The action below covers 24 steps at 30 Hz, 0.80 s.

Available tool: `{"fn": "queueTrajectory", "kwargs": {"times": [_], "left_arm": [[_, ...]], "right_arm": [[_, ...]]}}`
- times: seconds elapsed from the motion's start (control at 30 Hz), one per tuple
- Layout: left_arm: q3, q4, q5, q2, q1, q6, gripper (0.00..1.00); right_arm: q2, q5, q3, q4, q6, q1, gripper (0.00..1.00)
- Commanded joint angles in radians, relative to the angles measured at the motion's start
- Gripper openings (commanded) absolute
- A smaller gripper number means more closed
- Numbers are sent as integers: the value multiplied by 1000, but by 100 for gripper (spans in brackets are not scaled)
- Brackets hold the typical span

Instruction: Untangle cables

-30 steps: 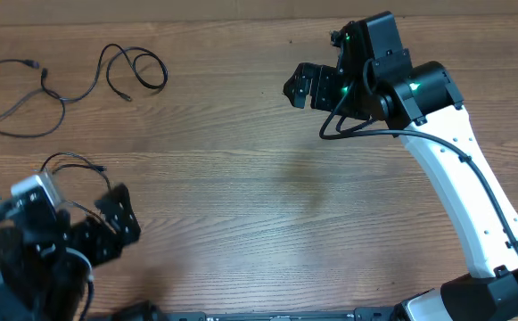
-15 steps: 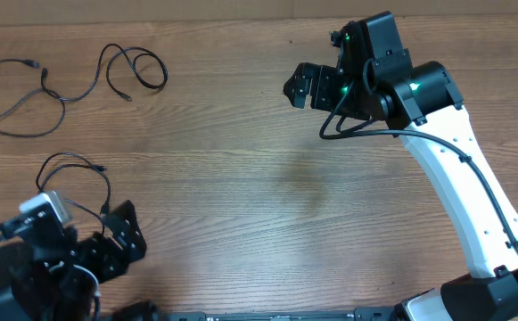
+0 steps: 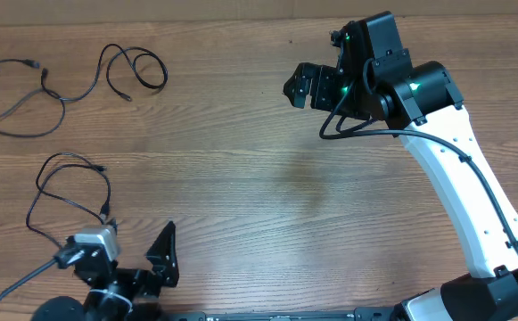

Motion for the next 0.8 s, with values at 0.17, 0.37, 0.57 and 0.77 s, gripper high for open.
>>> {"fn": "queueTrajectory", "kwargs": {"times": [0.17,0.37,0.57,0.77], "left_arm": [[-327,316,11,-157,-41,59,100],[-505,511,8,-198,-67,60,100],[-617,645,8,-198,-68,84,100],[-699,751,-2,-198,-68,100,100]], "right_arm": [[0,5,14,6,3,-2,100],[0,5,14,6,3,-2,100],[0,5,14,6,3,-2,100],[0,5,14,6,3,-2,100]]}}
